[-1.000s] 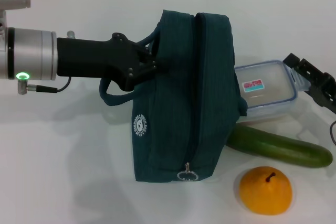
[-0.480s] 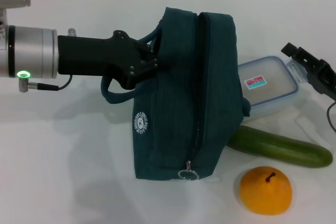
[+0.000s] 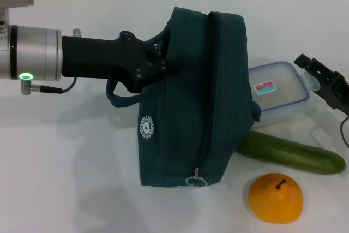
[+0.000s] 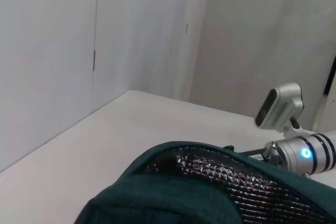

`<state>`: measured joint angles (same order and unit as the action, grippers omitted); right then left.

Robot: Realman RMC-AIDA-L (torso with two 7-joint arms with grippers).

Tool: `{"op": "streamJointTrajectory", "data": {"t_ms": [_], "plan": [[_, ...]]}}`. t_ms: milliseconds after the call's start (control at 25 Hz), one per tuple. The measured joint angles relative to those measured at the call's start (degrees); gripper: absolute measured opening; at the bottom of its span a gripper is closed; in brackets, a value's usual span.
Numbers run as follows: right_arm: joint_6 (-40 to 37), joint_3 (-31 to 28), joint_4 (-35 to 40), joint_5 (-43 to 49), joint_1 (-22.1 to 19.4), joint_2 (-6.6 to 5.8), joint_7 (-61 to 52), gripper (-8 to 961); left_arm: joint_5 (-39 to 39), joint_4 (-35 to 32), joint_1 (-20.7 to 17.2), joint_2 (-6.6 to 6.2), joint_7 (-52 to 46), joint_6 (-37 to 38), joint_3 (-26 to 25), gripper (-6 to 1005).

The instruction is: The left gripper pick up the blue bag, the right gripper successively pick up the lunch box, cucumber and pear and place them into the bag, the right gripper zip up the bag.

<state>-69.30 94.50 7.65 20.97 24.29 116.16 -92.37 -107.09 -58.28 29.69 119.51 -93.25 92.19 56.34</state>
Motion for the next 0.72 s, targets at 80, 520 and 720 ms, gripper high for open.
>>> {"op": "streamJointTrajectory", "data": {"t_ms": [80,520,720], "plan": [[-0.1,0.1,0.0,0.2,-0.4,0.02,-0.7,693,0.0,0.0,0.0,-0.01,0.0,0.0,0.3,43],[-0.7,2.0,0.4,-0.1,-0.8,0.03,-2.6,685,0.1,0.5,0.1,0.05,1.8,-0.1,1.6,43],[-0.9,2.5,1.1,-0.1,-0.4,0.02,-3.1,682,0.1,1.1,0.1,0.03,2.2,-0.2,1.6,43]]}}
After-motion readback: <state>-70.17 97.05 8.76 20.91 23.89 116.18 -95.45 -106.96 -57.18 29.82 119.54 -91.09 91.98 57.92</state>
